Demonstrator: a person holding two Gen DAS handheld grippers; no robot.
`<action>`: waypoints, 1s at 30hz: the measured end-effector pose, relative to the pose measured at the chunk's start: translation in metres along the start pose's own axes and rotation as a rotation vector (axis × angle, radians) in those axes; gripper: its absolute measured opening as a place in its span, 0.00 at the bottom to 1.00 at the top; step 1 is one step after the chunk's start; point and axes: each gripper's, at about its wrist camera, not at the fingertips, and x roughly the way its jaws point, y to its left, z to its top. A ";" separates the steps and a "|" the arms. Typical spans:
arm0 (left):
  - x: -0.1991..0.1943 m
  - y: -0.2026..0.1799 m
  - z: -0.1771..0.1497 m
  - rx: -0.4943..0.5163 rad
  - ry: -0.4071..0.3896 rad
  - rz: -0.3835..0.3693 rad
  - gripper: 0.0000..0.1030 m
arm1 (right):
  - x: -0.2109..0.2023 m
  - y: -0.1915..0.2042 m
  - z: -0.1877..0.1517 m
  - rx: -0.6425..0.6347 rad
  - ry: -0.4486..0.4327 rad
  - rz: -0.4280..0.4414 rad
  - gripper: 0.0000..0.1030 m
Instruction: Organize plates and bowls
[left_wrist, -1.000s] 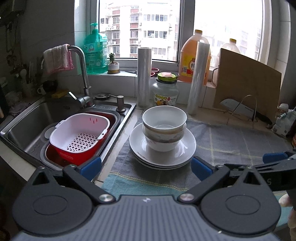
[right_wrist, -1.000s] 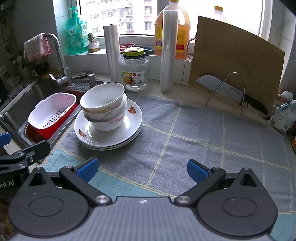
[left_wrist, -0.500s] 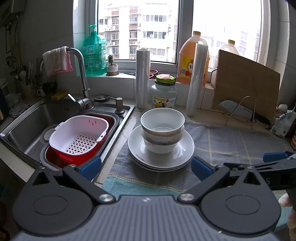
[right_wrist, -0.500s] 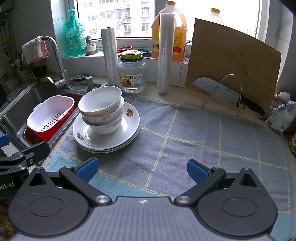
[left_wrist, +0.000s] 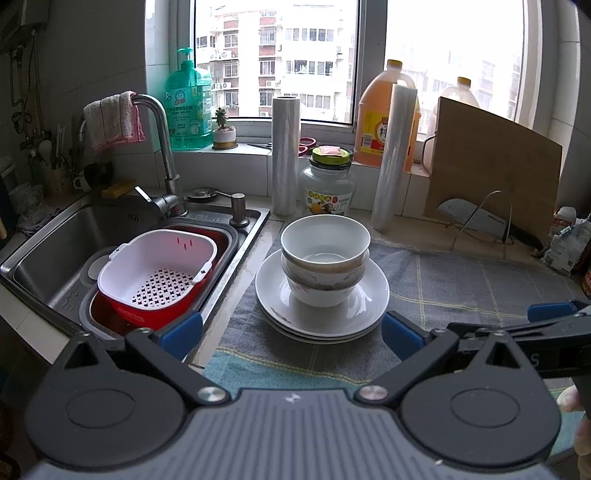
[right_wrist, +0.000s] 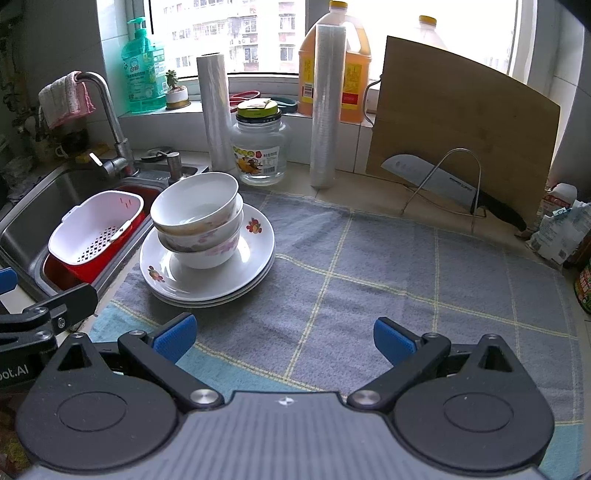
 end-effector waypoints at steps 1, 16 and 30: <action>0.000 0.000 0.000 0.000 0.000 0.000 0.99 | 0.000 0.000 0.000 0.001 0.000 0.000 1.00; 0.001 0.001 0.001 -0.001 0.003 -0.002 0.99 | 0.001 0.000 0.001 0.000 0.002 -0.003 1.00; 0.002 -0.001 0.001 -0.001 0.001 0.002 0.99 | 0.001 -0.002 0.002 0.002 0.000 -0.006 1.00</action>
